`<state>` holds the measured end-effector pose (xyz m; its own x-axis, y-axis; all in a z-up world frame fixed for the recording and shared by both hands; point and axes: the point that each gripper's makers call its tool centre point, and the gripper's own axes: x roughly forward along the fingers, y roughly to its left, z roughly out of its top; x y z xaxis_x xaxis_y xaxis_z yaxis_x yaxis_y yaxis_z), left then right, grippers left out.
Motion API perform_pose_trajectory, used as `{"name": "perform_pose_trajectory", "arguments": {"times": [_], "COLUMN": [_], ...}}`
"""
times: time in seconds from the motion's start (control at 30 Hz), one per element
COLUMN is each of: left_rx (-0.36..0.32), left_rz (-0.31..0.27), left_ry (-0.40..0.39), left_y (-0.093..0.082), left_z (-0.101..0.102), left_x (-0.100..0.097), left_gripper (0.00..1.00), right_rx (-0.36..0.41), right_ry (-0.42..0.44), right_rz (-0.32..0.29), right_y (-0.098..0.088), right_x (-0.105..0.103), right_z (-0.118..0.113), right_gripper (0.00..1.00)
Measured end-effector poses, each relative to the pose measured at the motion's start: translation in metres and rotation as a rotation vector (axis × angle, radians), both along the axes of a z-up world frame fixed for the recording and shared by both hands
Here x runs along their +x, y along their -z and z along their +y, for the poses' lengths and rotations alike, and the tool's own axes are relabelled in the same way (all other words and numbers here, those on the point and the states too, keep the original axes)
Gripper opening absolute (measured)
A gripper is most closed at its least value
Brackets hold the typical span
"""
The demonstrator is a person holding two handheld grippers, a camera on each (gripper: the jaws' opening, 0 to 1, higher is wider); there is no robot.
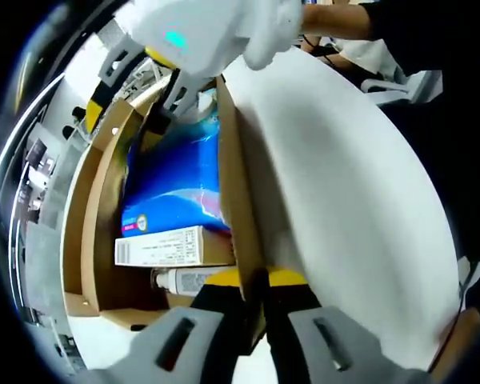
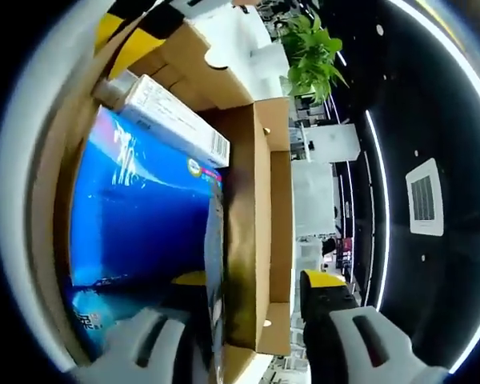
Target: Operate the shoe box by opening the lid, removing the specified soft item, and placing it in the target area until the item is outside and the box remains undamaged.
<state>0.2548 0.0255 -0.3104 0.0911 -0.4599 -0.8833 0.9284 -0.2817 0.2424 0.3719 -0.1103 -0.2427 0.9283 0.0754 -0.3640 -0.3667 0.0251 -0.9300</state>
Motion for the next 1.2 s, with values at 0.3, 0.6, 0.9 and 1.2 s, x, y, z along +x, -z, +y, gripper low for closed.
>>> {"name": "perform_pose_trajectory", "arguments": {"times": [0.3, 0.6, 0.9, 1.2], "left_rx": [0.0, 0.0, 0.0, 0.003], "left_rz": [-0.001, -0.001, 0.0, -0.003], "left_ry": [0.002, 0.003, 0.002, 0.003], "left_y": [0.0, 0.0, 0.0, 0.0], "left_z": [-0.001, -0.002, -0.002, -0.003], "left_x": [0.001, 0.001, 0.004, 0.003], "left_gripper": [0.07, 0.07, 0.07, 0.07], "right_rx": [-0.026, -0.027, -0.01, -0.027], "right_ry": [0.012, 0.012, 0.014, 0.021], "right_rz": [0.027, 0.031, 0.058, 0.08], "right_y": [0.015, 0.018, 0.022, 0.026], "right_x": [0.003, 0.002, 0.002, -0.001], "right_z": [-0.004, -0.005, -0.006, -0.007], "right_gripper": [0.29, 0.21, 0.16, 0.1]}}
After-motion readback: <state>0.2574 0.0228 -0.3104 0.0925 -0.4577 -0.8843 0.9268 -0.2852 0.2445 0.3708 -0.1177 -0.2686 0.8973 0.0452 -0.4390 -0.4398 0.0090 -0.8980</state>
